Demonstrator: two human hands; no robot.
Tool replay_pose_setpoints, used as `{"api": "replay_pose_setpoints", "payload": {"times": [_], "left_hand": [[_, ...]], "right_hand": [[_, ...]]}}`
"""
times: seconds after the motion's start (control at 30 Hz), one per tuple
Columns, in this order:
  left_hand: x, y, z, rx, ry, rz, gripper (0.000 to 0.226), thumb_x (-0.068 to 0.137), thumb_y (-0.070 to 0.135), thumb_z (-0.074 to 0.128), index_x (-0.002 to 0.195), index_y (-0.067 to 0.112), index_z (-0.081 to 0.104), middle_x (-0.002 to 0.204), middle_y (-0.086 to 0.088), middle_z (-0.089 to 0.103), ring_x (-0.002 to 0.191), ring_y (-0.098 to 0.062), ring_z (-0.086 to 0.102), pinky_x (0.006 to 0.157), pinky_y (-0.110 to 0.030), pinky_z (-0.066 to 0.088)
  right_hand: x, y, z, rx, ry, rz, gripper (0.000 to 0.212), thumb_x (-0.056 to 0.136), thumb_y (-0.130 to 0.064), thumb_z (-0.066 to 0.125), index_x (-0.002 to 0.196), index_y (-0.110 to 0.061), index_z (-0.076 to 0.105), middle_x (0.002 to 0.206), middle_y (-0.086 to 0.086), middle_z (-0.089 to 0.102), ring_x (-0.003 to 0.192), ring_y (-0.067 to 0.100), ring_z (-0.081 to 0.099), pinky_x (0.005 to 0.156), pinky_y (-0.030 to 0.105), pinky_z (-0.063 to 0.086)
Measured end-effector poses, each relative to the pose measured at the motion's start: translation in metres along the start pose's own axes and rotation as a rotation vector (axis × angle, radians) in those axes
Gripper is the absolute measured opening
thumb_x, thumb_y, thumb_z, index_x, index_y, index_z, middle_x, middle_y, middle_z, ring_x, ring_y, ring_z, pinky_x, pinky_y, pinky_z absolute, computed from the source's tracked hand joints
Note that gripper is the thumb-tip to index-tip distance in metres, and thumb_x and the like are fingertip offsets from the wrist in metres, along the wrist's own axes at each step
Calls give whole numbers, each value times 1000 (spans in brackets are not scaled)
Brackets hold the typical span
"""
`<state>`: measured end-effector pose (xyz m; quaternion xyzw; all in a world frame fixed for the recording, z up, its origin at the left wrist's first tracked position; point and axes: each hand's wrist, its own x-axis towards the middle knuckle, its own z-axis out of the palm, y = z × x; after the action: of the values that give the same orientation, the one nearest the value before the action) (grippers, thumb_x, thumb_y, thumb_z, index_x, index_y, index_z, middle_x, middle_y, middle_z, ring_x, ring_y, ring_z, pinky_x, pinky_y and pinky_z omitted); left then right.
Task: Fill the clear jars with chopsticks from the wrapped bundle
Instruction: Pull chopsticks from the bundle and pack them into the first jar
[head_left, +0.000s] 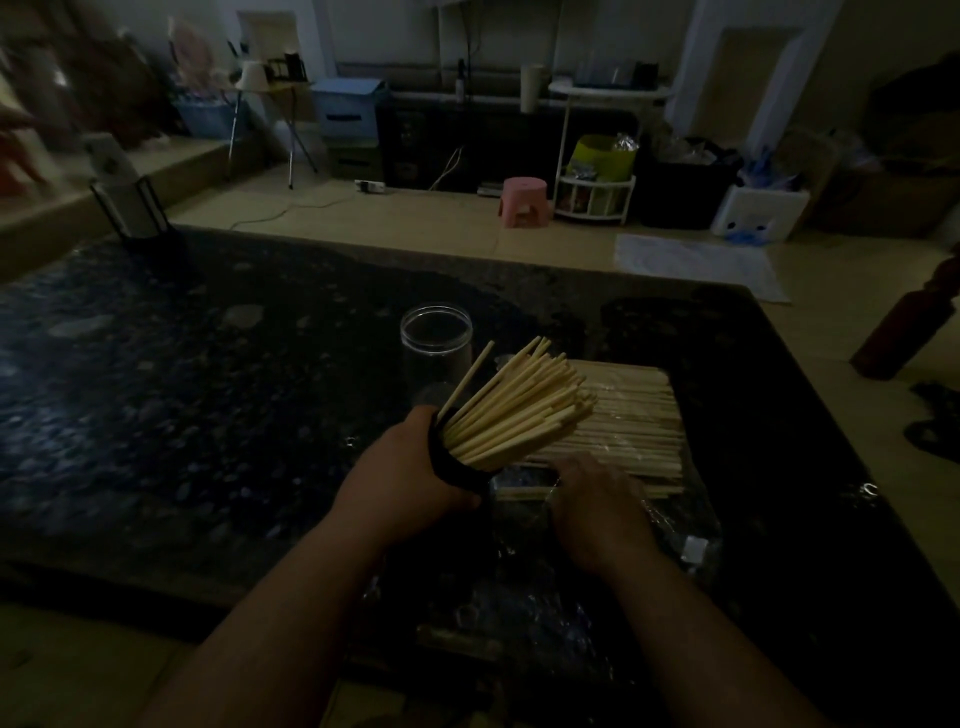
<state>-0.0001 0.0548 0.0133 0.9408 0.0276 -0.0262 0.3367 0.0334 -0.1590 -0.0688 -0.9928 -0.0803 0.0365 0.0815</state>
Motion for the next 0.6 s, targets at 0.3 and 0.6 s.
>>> {"api": "replay_pose_setpoints", "payload": {"times": [0.3, 0.6], "left_hand": [[-1, 0, -2, 0, -3, 2, 87, 59, 36, 87, 133, 31, 41, 119, 8, 57, 99, -10, 55, 83, -28, 48], [-1, 1, -1, -13, -8, -3, 85, 59, 35, 87, 131, 33, 43, 108, 15, 53, 92, -6, 50, 79, -26, 45]], "right_hand": [[-4, -4, -7, -125, -30, -3, 33, 87, -35, 57, 119, -24, 54, 125, 2, 51, 115, 28, 47, 97, 41, 35], [-8, 4, -4, -80, -64, -142, 30, 89, -30, 56, 117, -24, 62, 123, 2, 60, 113, 22, 56, 97, 29, 40]]}}
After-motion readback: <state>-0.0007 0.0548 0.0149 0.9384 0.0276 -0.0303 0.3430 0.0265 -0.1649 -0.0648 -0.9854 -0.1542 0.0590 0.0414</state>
